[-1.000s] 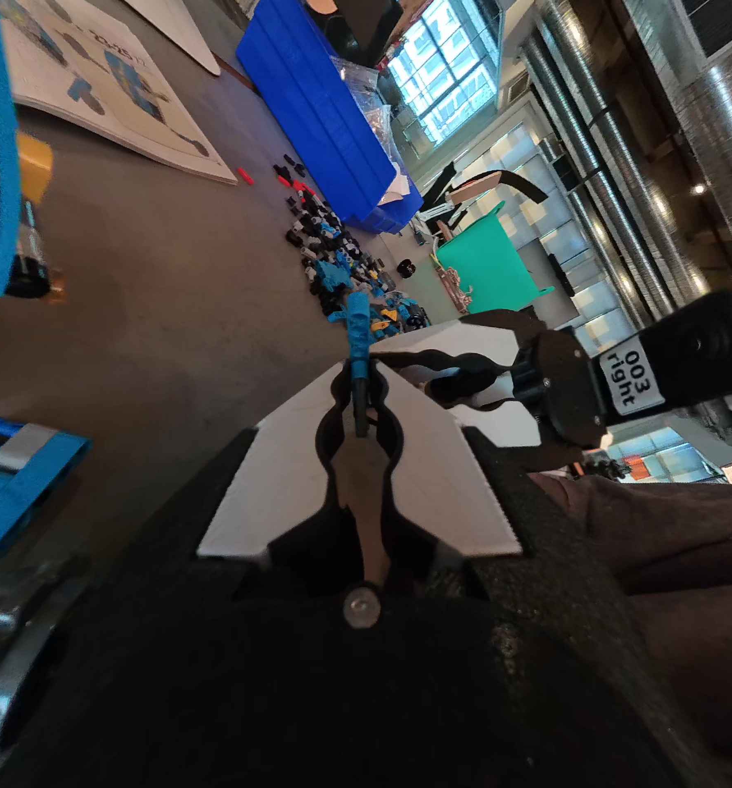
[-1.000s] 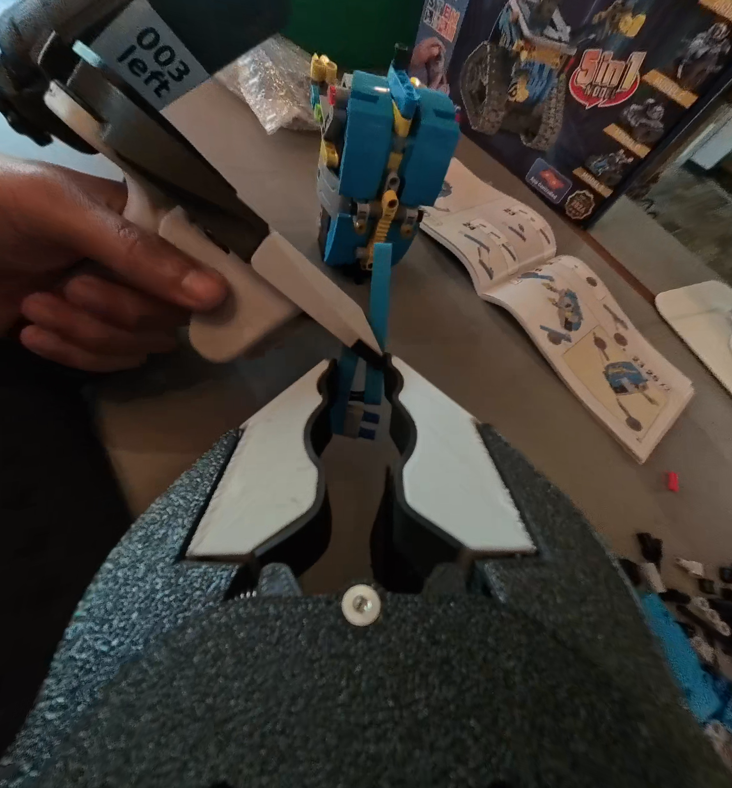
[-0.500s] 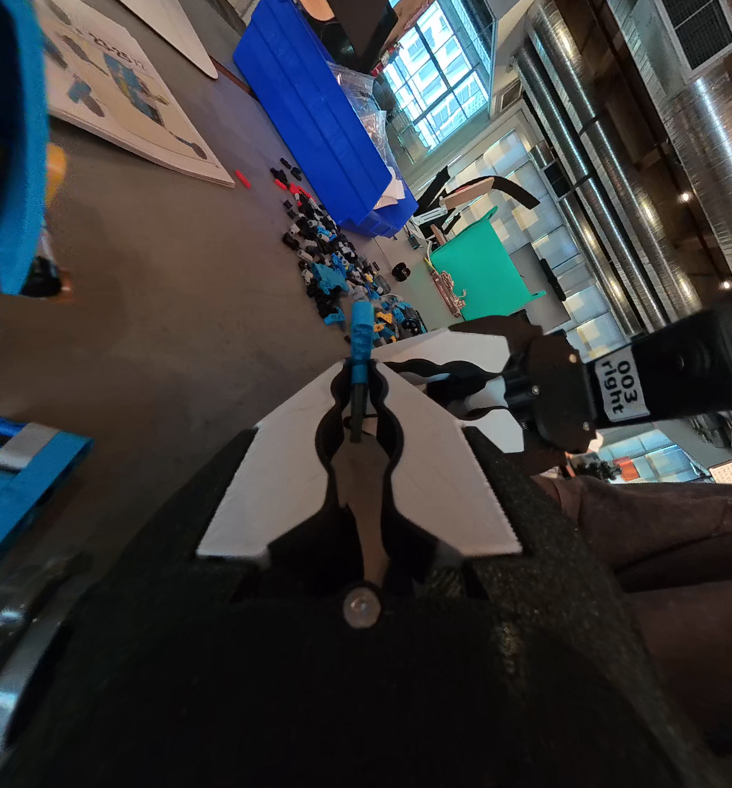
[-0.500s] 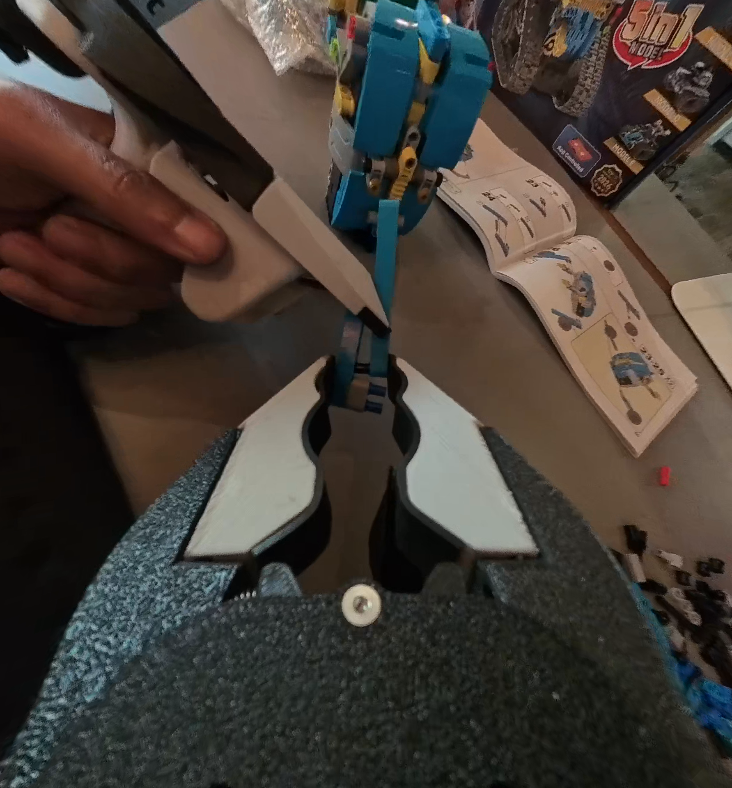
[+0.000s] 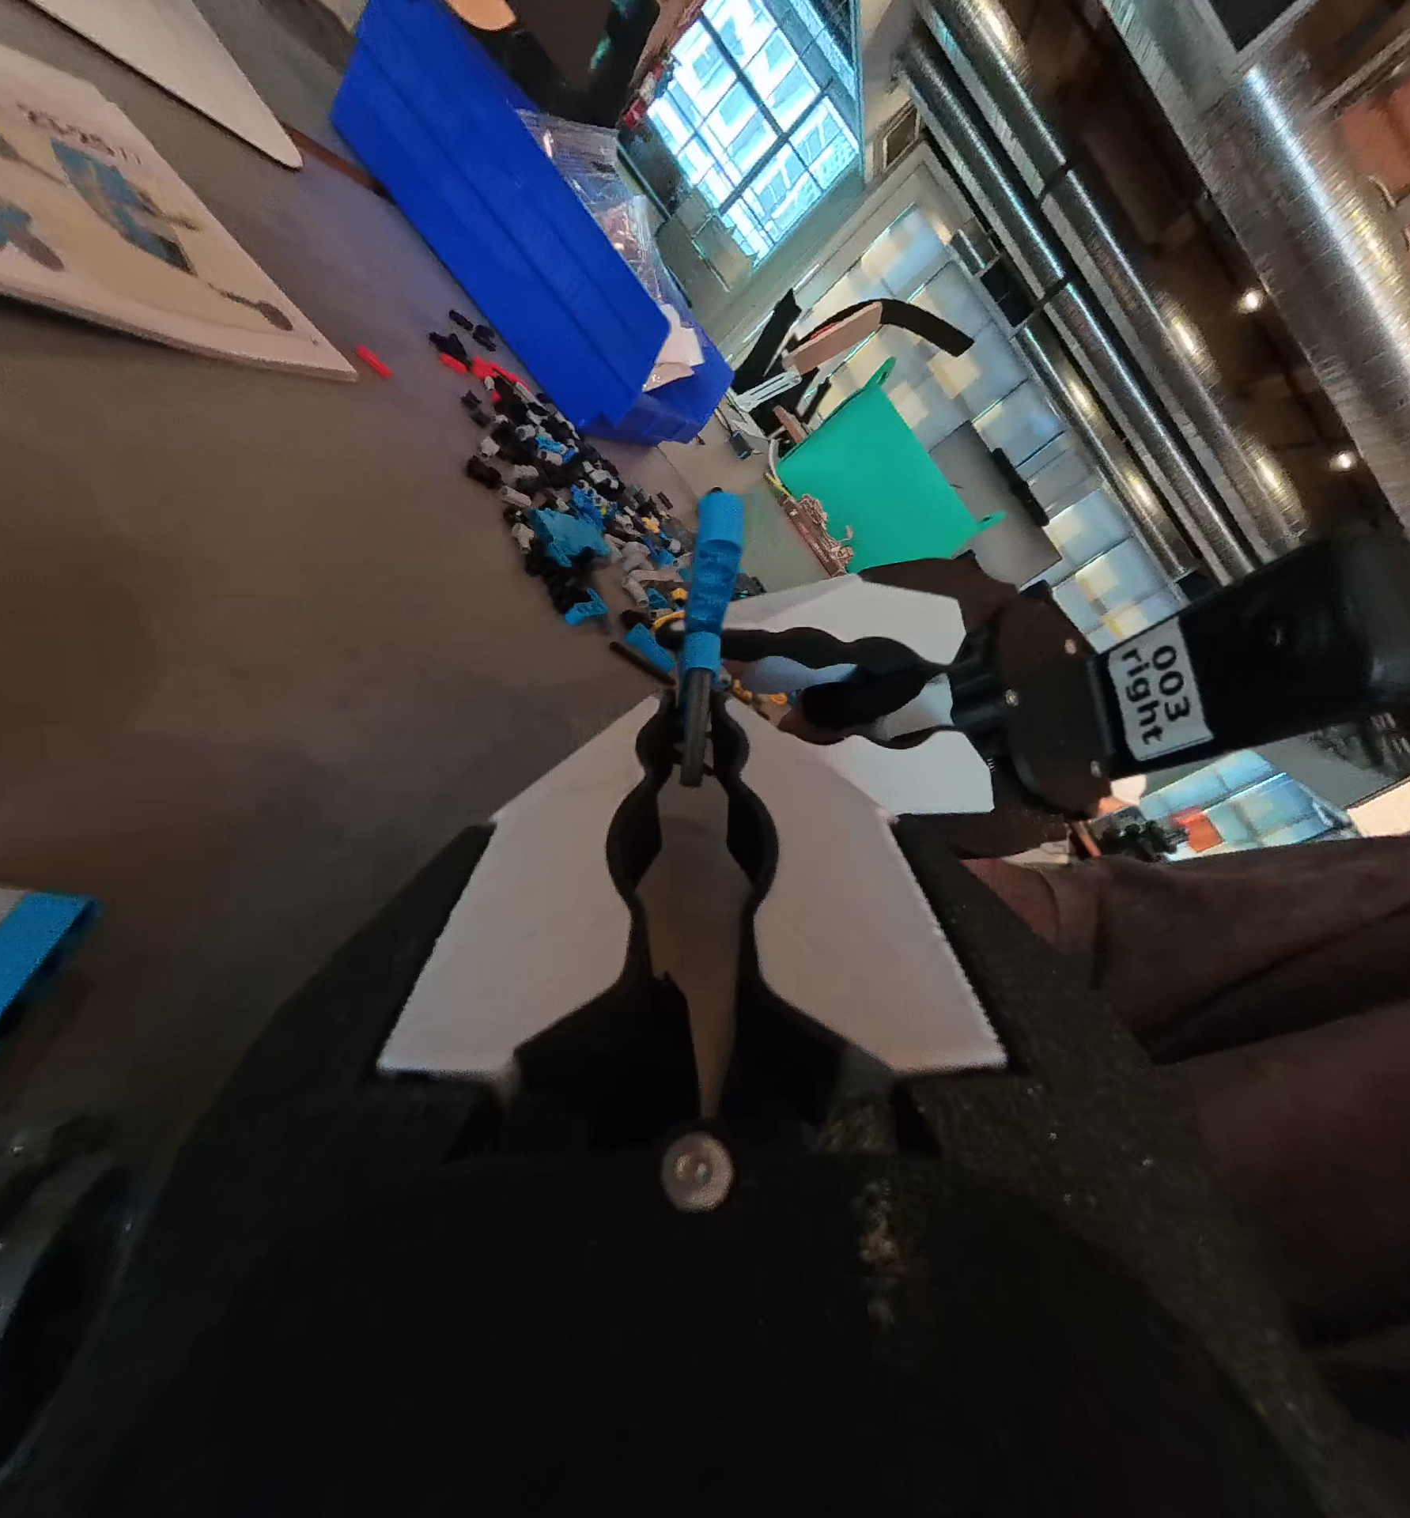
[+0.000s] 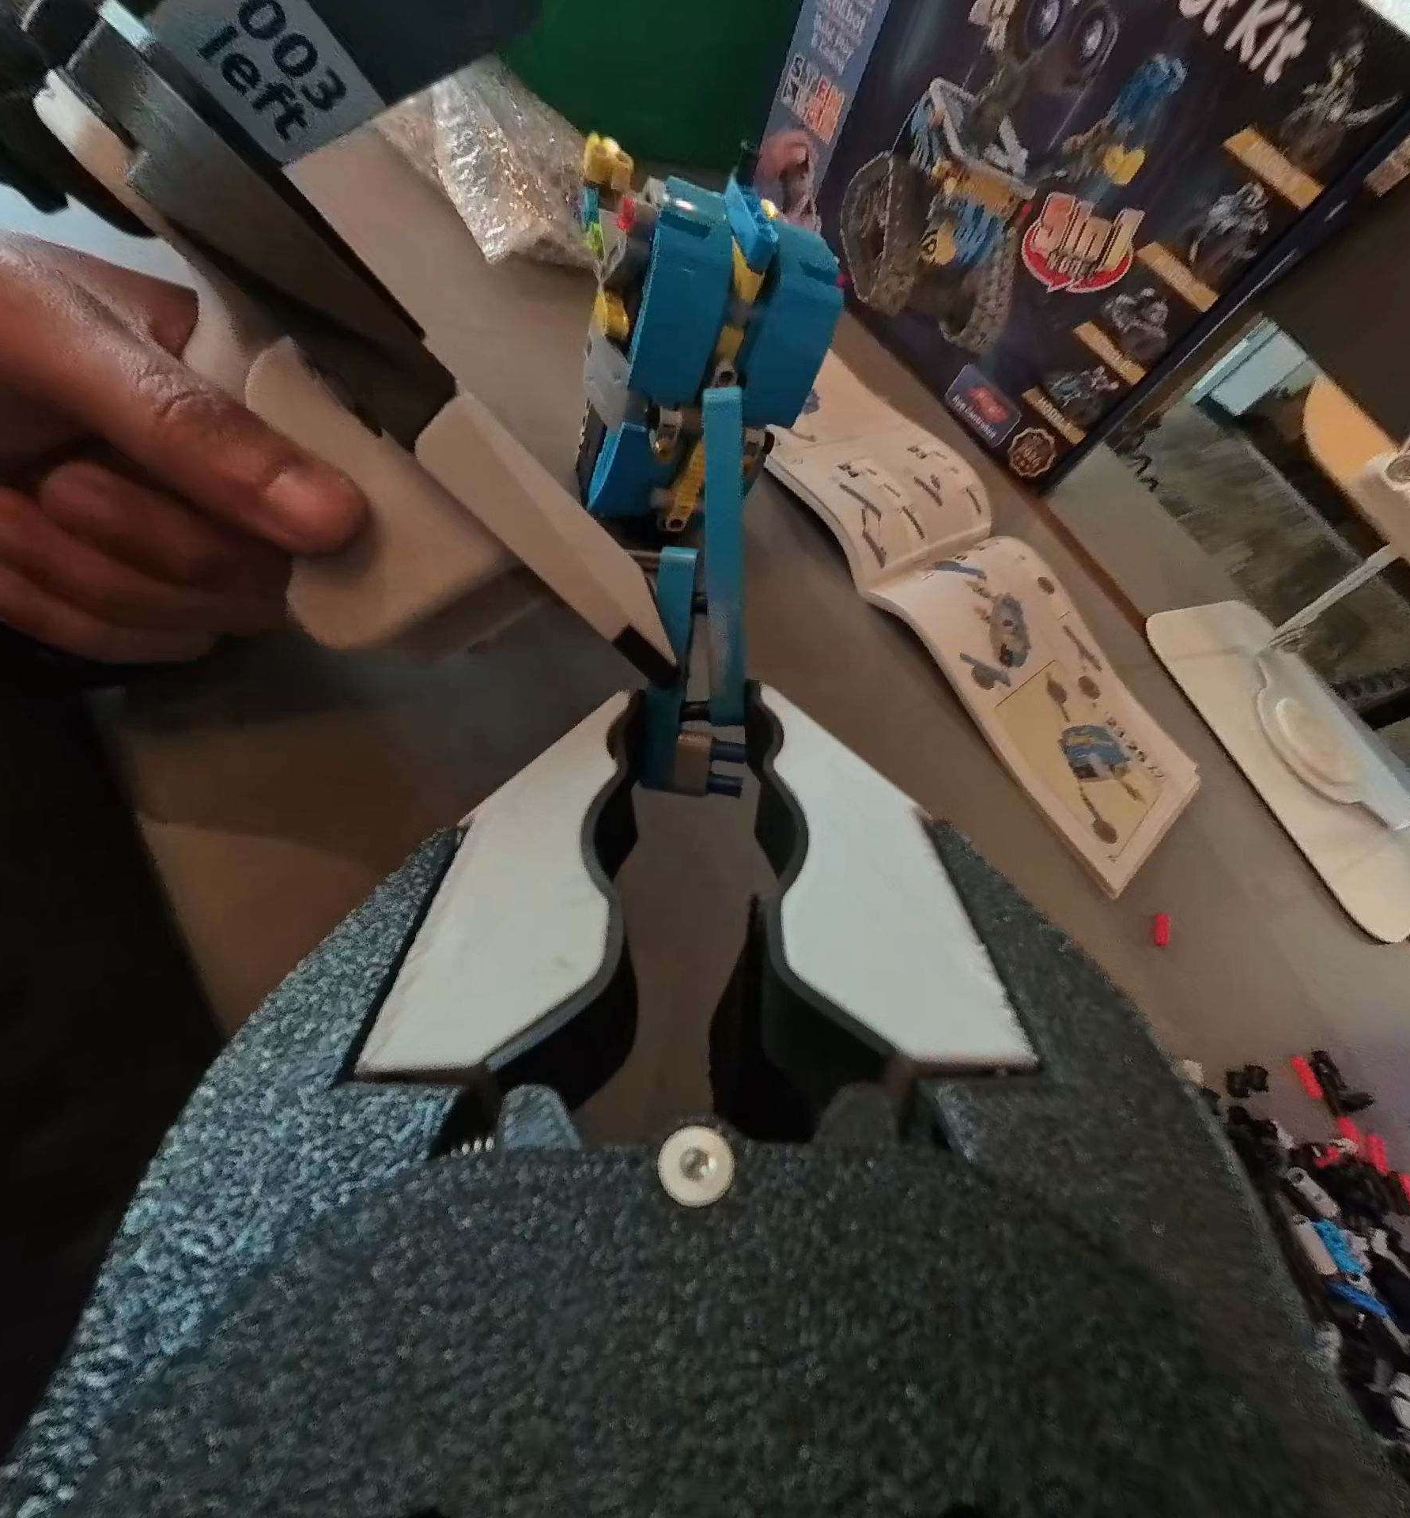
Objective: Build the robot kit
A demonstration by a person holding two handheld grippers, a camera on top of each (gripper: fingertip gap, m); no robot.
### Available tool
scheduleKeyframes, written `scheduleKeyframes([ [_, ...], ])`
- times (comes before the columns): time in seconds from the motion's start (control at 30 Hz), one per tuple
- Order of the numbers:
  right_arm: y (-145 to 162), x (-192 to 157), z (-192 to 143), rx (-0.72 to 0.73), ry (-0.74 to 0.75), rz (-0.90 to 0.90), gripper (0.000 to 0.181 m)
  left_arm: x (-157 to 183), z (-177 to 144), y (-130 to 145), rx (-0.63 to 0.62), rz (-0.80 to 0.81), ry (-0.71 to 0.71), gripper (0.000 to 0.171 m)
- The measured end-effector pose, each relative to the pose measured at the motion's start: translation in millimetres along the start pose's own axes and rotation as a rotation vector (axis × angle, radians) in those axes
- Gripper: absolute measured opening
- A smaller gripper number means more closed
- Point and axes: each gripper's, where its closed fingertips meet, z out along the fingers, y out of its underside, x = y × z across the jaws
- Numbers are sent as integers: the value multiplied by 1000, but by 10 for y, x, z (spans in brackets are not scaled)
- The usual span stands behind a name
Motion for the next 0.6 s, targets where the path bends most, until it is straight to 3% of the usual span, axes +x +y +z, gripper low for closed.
scheduleKeyframes([
  [0.13, -112, -41, -79, 50, -7, -12, 24, 126, -63, -23, 14, 94, 53, 6],
  [0.23, -222, -93, -202, 106, -94, 23, 26, 275, -114, -39, 36, 171, 112, 6],
  [0.43, -433, -183, -513, 195, -445, 297, 32, 549, -154, -29, 58, 254, 239, 6],
  [0.6, -423, -182, -649, 201, -712, 488, 34, 662, -163, 9, 48, 283, 295, 7],
])
